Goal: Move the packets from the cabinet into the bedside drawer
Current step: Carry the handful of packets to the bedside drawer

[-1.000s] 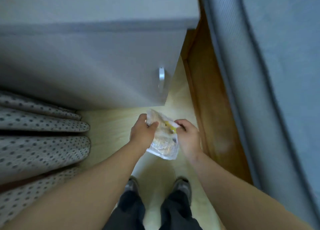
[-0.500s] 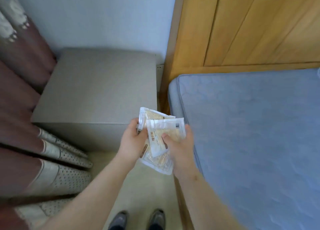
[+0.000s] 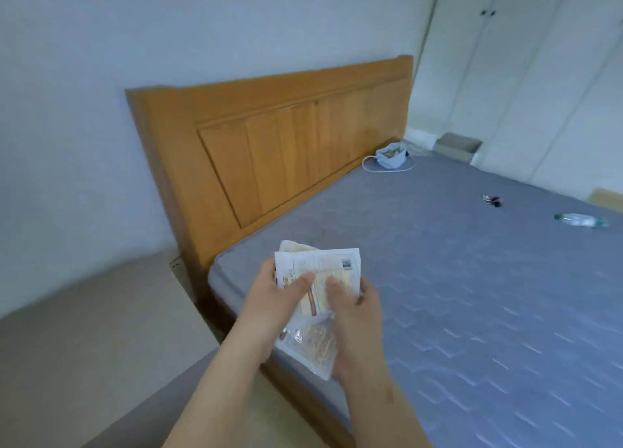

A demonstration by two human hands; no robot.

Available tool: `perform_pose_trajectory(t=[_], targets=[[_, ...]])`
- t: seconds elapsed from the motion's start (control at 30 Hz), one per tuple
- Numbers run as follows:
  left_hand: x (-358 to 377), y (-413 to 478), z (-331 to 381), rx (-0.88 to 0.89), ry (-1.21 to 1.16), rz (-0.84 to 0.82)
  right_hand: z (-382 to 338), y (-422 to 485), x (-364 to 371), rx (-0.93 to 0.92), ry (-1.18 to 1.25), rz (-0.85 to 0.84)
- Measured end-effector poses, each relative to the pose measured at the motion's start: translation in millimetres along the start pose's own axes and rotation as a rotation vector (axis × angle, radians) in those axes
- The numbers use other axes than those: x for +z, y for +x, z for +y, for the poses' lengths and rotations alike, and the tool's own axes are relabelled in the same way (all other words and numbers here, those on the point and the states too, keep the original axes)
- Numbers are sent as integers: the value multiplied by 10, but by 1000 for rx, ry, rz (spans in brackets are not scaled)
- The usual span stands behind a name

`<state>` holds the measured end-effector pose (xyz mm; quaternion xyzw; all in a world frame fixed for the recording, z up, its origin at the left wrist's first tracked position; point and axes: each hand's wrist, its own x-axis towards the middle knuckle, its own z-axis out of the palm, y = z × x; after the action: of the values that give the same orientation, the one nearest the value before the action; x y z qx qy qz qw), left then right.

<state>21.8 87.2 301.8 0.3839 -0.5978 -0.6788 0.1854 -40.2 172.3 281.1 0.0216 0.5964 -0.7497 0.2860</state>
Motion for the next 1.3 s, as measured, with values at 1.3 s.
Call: perform_pose_trajectory(t=[1.3], targets=[[5253,-7793,-1372,-114,256,-1837,-703,-6303,-6782,-1050,910,1522]])
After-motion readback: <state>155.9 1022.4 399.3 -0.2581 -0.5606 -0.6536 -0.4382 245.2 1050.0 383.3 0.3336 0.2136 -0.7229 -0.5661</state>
